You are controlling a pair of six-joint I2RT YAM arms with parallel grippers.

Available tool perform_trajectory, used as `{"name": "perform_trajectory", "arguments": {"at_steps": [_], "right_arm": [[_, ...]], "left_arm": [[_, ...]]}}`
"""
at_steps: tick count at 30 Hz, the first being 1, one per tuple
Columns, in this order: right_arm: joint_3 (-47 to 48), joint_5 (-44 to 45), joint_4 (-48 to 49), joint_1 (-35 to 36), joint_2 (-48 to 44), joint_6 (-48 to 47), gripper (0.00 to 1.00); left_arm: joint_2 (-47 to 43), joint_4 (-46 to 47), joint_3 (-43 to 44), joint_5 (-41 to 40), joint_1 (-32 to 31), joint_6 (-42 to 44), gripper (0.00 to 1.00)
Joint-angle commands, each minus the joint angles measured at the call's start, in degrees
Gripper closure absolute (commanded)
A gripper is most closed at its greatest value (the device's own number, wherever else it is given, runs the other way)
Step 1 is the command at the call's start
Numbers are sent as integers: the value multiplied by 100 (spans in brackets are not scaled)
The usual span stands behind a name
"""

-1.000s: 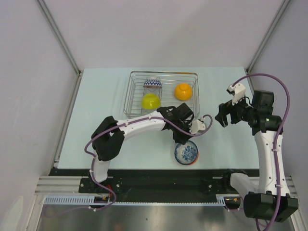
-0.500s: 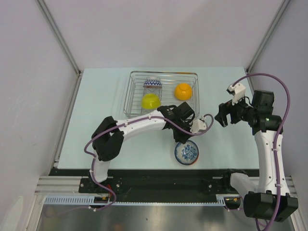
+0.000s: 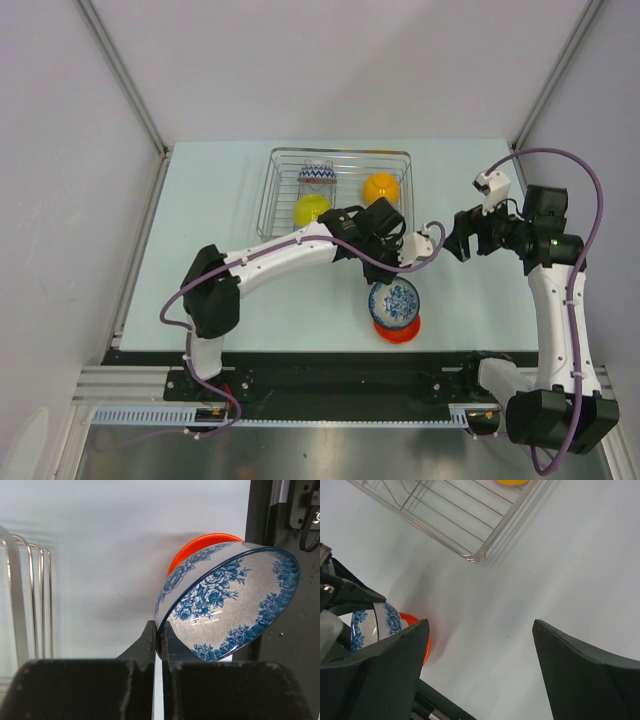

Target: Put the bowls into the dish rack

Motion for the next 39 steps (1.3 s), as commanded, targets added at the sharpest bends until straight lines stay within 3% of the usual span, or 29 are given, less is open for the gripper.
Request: {"name": "perform_trajectory", "arguments": {"at_steps": [1, 5, 9, 14, 18, 23, 28, 29, 30, 39], "right_arm": [[204, -227, 212, -128, 43, 318, 10], [170, -305, 545, -392, 113, 679, 9], [116, -1534, 617, -874, 324, 882, 9], [502, -3298, 90, -893, 1104, 742, 7], [941, -4189, -218, -771, 1729, 618, 5], [1592, -4717, -70, -112, 2275, 915, 0], [1813, -4867, 1984, 599, 2697, 2523, 0], [1778, -4867, 2362, 688, 2732, 3204, 0], [1734, -4911, 3071, 741, 2767, 3542, 0], [970, -5227, 6087, 838, 2715, 6116, 0]], "left_arm": [[-564, 16, 360, 80, 18, 48, 100], [-766, 94, 281, -7, 89, 31, 100], [-1275, 593, 132, -112, 369, -188, 100], [-1935, 1682, -359, -148, 1037, -514, 100], [-2243, 1949, -510, -26, 1336, -383, 100], [-2270, 1985, -344, 853, 1600, -330, 99], [-2147, 1870, -97, 1179, 1601, -356, 100], [-2147, 1879, -88, 1196, 1601, -374, 100], [-2138, 1870, -97, 1214, 1609, -321, 100], [-1796, 1993, 149, 1205, 2022, -189, 100]]}}
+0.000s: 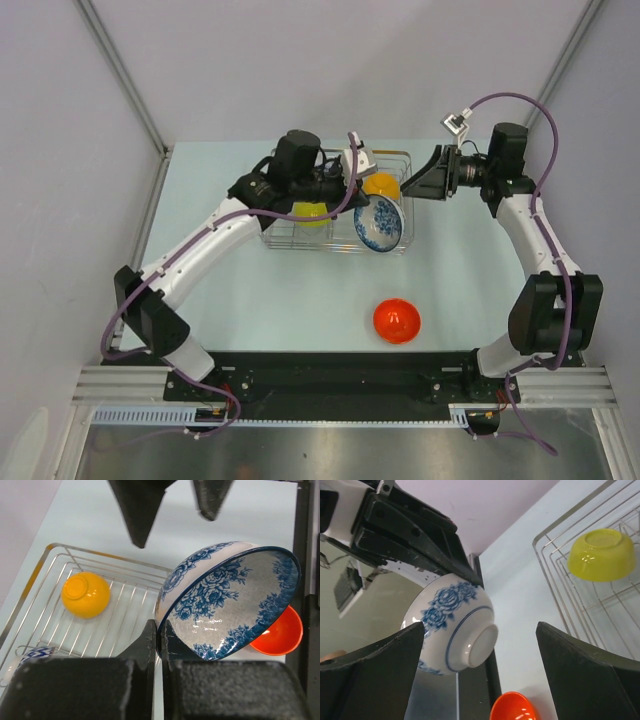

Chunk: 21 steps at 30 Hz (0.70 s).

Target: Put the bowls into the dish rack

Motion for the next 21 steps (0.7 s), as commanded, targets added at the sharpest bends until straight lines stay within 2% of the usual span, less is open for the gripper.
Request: {"name": "perform_trajectory", "arguments": {"at_steps": [1, 13, 21], "right_arm": [[-301, -447, 2203, 1, -220, 1733, 0], [-494, -193, 2372, 352, -335, 1805, 0], [-486, -61, 1696, 326, -159, 1225, 0]], "left_arm": [[126, 504, 477, 257, 335, 21, 100], [451, 575, 741, 353, 388, -58, 100], [346, 593, 732, 380, 388, -94, 100]]}}
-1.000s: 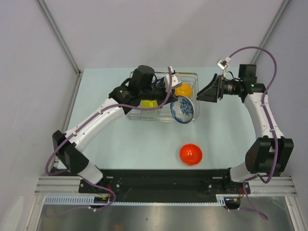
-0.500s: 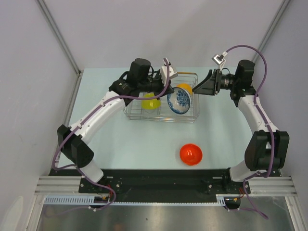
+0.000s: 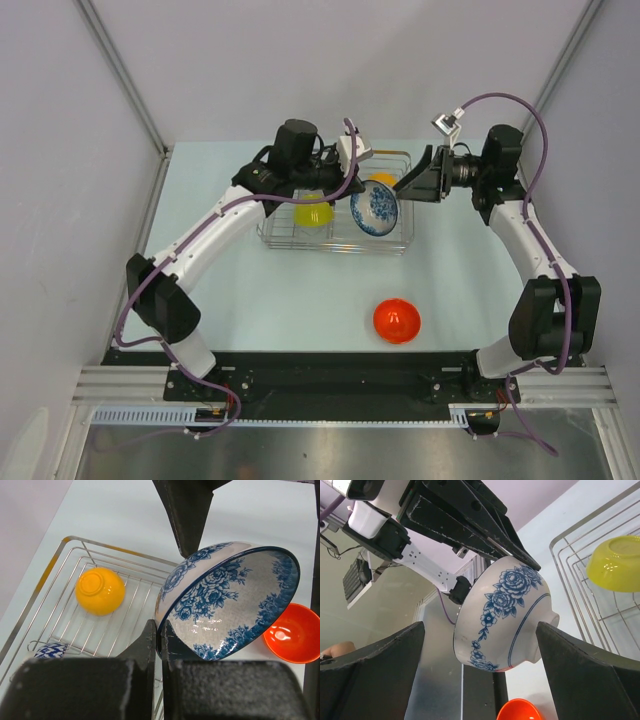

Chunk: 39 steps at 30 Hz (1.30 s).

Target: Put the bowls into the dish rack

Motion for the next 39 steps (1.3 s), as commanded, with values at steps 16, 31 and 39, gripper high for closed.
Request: {"name": "perform_trajectory", "arguments": {"at_steps": [16, 31, 39], "right_arm": [[628, 923, -3838, 220, 323, -3259, 0], [400, 642, -3242, 361, -107, -2565, 0], [215, 589, -2125, 299, -371, -1642, 0]], "left_arm": [[-251, 317, 563, 326, -19, -92, 100], [-31, 360, 536, 238, 17, 32, 100], [-49, 404, 448, 273, 17, 5, 100]]}}
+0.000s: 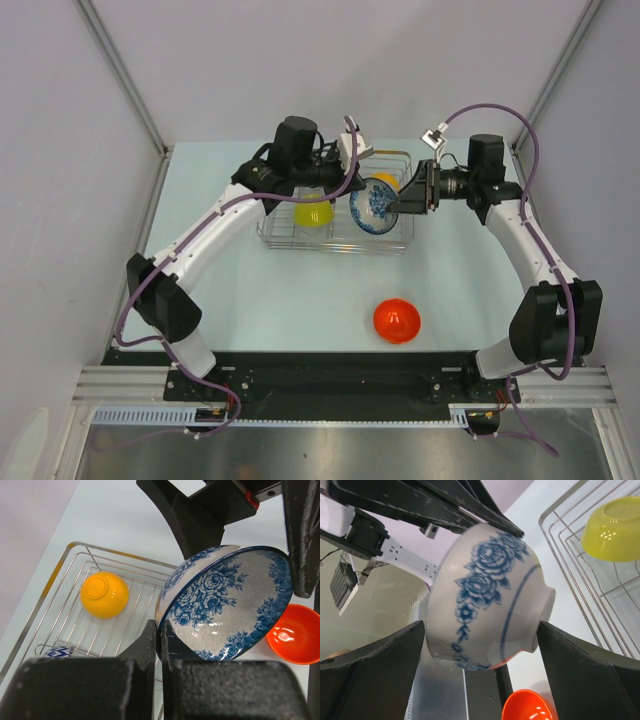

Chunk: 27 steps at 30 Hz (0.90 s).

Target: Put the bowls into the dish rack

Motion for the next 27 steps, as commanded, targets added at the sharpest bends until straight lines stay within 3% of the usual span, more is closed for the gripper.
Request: {"name": "perform_trajectory", "arguments": {"at_steps": [1, 8, 11, 20, 24, 26, 27], "right_arm": [[12, -134, 800, -35, -286, 548, 0], [-85, -205, 993, -114, -356, 724, 1], [-146, -240, 1230, -106, -382, 935, 10], [-392, -424, 2062, -44, -444, 1619, 51], [-507, -486, 2583, -18, -488, 2077, 75], [-533, -512, 2759, -18, -488, 2201, 80], [-533, -512, 2786, -18, -496, 2245, 88]], "left_arm": [[-97, 461, 263, 255, 14, -104, 100], [-167, 540, 96, 185, 23, -78, 100], [-141, 558, 113, 185, 32, -78, 100], [-9, 532, 210, 229, 58, -95, 99], [70, 505, 228, 238, 58, -122, 100], [96, 496, 228, 247, 58, -130, 100], [114, 488, 228, 247, 50, -139, 100]]}}
